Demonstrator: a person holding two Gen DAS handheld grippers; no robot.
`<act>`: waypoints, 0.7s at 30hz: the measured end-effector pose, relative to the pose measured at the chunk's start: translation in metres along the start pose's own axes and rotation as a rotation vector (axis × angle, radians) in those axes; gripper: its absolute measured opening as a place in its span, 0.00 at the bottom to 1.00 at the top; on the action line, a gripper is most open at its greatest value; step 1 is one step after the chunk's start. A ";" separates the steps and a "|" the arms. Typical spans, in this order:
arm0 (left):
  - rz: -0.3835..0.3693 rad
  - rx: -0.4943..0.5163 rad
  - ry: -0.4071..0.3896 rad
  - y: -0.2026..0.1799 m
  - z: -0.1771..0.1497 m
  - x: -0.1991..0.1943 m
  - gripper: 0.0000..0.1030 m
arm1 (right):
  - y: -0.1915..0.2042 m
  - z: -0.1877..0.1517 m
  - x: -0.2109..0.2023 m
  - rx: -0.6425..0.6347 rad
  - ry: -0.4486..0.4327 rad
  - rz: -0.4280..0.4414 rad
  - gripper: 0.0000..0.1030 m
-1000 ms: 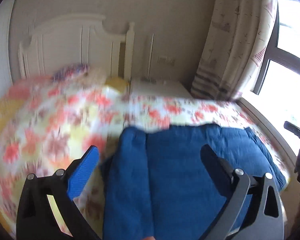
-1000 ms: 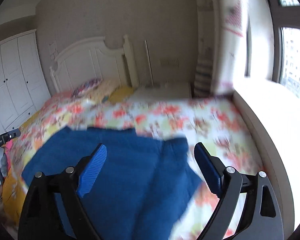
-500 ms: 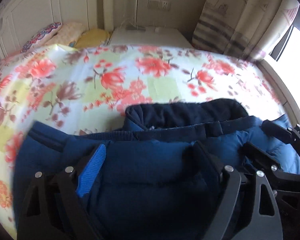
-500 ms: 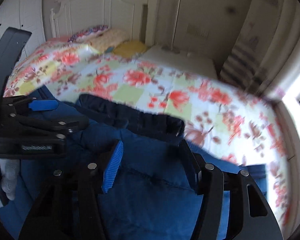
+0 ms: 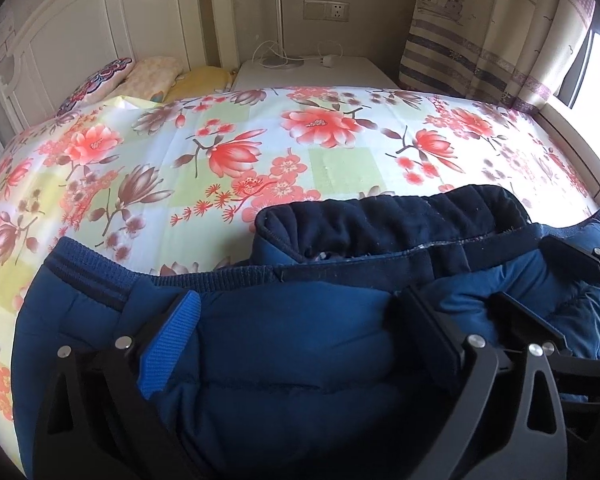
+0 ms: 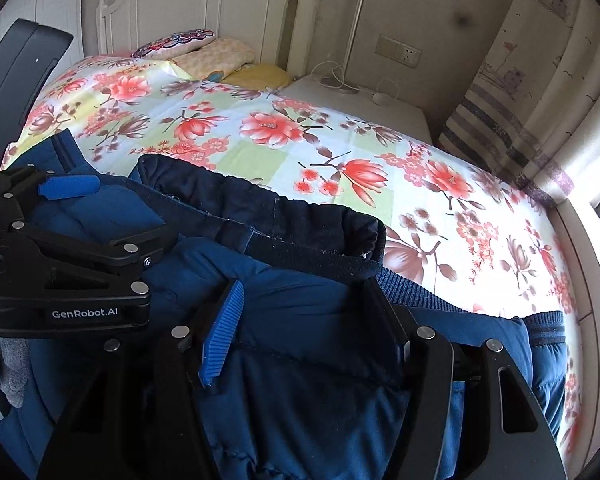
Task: Fold large clothes
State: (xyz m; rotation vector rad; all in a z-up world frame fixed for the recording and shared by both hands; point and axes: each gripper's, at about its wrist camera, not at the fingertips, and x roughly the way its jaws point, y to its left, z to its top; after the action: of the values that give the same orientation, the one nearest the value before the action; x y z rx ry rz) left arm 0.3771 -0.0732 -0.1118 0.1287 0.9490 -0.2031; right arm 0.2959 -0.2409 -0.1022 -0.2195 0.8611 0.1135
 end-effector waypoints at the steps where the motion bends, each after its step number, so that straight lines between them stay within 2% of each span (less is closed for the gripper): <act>1: -0.008 -0.005 0.001 0.002 0.000 0.000 0.98 | -0.005 0.001 -0.002 0.013 0.011 0.008 0.59; 5: -0.035 -0.030 0.010 0.008 0.001 0.003 0.98 | -0.045 -0.004 -0.025 0.067 -0.019 -0.054 0.59; 7: -0.039 -0.033 0.008 0.008 0.001 0.003 0.98 | -0.094 -0.017 -0.024 0.201 0.013 -0.061 0.59; 10: -0.057 -0.048 0.005 0.009 0.001 0.002 0.98 | -0.147 -0.046 -0.006 0.403 0.024 0.103 0.59; 12: -0.068 -0.060 0.000 0.011 0.001 0.001 0.98 | -0.151 -0.051 -0.002 0.436 0.014 0.119 0.59; 14: -0.071 -0.064 0.007 0.011 0.002 0.000 0.98 | -0.139 -0.047 -0.001 0.381 0.017 0.054 0.59; 16: -0.049 -0.063 0.014 0.007 0.007 -0.010 0.93 | -0.133 -0.046 0.000 0.354 0.021 0.026 0.59; 19: -0.149 -0.026 -0.039 -0.018 0.014 -0.045 0.91 | -0.135 -0.048 0.000 0.367 0.019 0.041 0.59; 21: -0.144 0.048 -0.070 -0.046 0.014 -0.056 0.93 | -0.134 -0.048 0.000 0.359 0.019 0.032 0.59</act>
State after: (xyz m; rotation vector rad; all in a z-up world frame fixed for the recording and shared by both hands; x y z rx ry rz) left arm 0.3462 -0.1139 -0.0585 0.0968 0.8840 -0.3611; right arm 0.2858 -0.3820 -0.1131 0.1299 0.8886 -0.0143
